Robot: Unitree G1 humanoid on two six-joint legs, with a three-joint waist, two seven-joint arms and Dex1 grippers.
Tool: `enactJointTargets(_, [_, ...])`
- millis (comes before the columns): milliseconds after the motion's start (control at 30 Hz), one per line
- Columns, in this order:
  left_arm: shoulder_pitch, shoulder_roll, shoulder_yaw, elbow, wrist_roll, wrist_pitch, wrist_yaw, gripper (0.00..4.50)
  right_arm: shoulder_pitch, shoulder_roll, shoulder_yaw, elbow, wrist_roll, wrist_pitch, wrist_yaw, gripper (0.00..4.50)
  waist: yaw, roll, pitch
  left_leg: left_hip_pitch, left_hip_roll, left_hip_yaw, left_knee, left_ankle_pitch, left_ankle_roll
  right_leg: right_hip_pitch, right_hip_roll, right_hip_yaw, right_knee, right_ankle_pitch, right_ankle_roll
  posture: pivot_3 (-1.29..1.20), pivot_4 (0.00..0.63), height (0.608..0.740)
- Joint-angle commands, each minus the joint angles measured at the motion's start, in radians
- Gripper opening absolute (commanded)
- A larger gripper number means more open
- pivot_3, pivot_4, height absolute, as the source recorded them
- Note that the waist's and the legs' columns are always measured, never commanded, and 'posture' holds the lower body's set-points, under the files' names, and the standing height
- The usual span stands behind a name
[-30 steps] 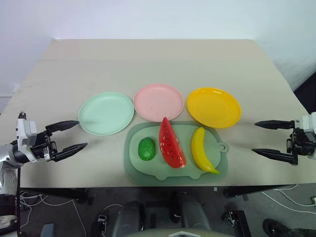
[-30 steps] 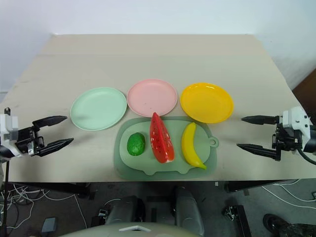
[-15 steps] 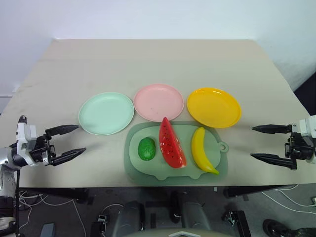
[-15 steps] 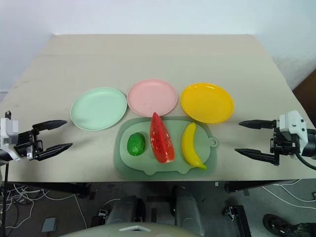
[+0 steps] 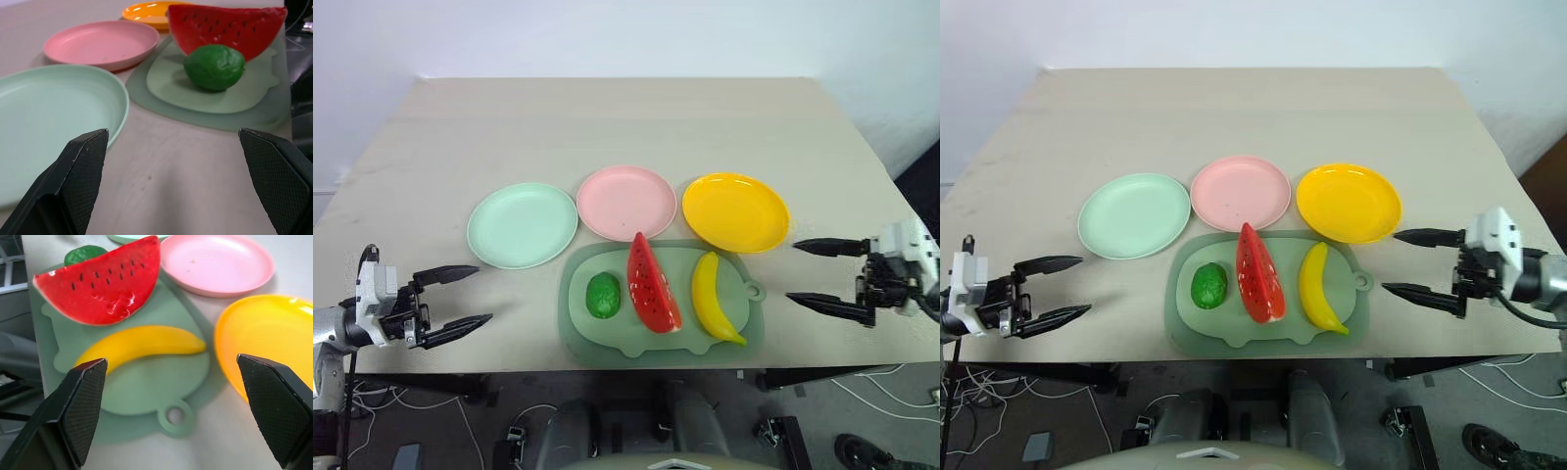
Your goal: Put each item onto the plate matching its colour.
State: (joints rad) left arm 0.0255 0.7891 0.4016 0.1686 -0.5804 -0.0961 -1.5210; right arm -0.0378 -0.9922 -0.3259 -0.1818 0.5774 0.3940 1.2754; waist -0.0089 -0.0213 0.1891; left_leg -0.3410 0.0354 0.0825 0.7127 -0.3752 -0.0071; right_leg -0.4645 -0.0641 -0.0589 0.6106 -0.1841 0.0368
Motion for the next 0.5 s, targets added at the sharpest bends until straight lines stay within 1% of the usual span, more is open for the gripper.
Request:
enactJointTargets(33, [0.010,-0.026,-0.026,-0.059,-0.004,-0.015,0.013,4.47,-0.017,-0.031,0.041,-0.184,0.074,0.232,-0.135,4.50,0.000,0.000,0.000,0.000,0.000,0.000,0.000,0.000,0.000,0.000,0.000,0.000,0.000,0.000,0.000,0.00,0.150,0.736])
enactJointTargets(67, [0.008,-0.033,-0.033,-0.065,-0.001,-0.012,0.022,4.47,-0.025,-0.033,0.054,-0.222,0.087,0.290,-0.174,4.50,0.002,0.000,0.000,-0.001,0.000,0.000,0.000,0.000,0.000,-0.001,0.000,0.000,0.000,0.000,0.000,0.00,0.150,0.736])
enactJointTargets(133, [0.002,-0.048,-0.051,-0.069,0.006,-0.014,0.034,4.47,-0.058,-0.014,0.079,-0.315,0.164,0.452,-0.281,4.50,0.002,0.000,0.000,-0.001,0.000,0.000,0.000,0.000,0.000,-0.001,0.000,0.000,0.000,0.000,0.000,0.00,0.150,0.736])
enactJointTargets(300, [-0.008,-0.081,-0.084,-0.071,0.013,-0.027,0.060,4.47,-0.109,0.062,0.141,-0.463,0.242,0.698,-0.531,4.50,0.002,-0.001,0.000,-0.002,0.000,-0.001,0.000,0.000,0.000,-0.001,0.000,0.000,-0.001,0.000,0.000,0.00,0.150,0.736])
enactJointTargets(400, [-0.013,-0.093,-0.093,-0.071,0.012,-0.028,0.075,4.47,-0.132,0.121,0.175,-0.507,0.235,0.775,-0.658,4.50,0.001,-0.001,-0.001,-0.004,0.000,-0.001,0.000,0.000,0.000,-0.002,0.000,0.000,-0.001,0.000,0.000,0.00,0.150,0.736])
enactJointTargets(500, [-0.017,-0.098,-0.104,-0.066,0.017,-0.033,0.081,4.47,-0.142,0.162,0.201,-0.526,0.221,0.813,-0.737,4.50,0.001,-0.001,-0.001,-0.007,-0.001,-0.001,0.002,0.000,0.000,-0.004,0.000,0.000,-0.001,0.000,0.000,0.00,0.150,0.736])
